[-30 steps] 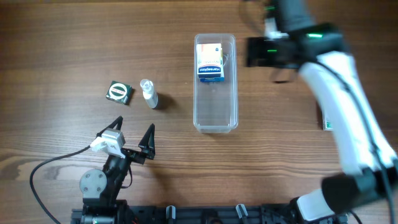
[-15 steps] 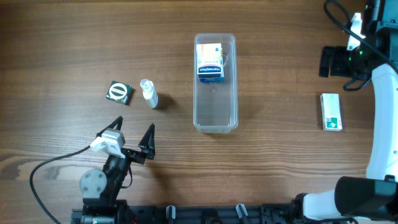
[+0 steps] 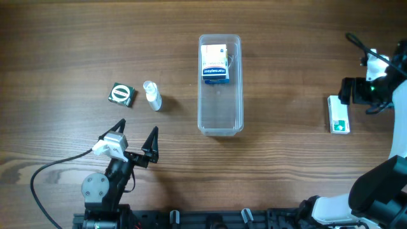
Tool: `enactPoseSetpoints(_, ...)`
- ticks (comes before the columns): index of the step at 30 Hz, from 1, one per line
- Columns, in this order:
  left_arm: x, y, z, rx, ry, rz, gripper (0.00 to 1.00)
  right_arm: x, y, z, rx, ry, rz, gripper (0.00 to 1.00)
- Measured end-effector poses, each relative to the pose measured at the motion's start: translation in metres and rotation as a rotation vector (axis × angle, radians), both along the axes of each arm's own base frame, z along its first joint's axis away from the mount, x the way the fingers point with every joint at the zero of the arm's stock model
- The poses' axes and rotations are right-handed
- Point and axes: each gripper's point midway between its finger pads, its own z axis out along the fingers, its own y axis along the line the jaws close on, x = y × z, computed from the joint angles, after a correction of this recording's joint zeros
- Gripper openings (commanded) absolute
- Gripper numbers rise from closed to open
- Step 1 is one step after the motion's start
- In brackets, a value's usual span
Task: Pack container
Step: 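Release the box and move the right gripper toward the Panadol box, then lower the right gripper and grasp the white-green Panadol box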
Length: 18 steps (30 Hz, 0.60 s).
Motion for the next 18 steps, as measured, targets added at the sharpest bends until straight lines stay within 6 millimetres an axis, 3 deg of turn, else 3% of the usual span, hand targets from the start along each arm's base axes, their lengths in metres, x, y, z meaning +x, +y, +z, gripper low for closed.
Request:
enactPoseSetpoints(7,0.0,0.0,0.0,0.0,0.0,0.0,1.0,0.006,0.001,-0.019,0.033,-0.045,0.027,1.0)
enactPoseSetpoints(18,0.0,0.0,0.0,0.0,0.0,0.0,1.0,-0.011,0.004,-0.078,0.081,0.102,-0.011,1.0)
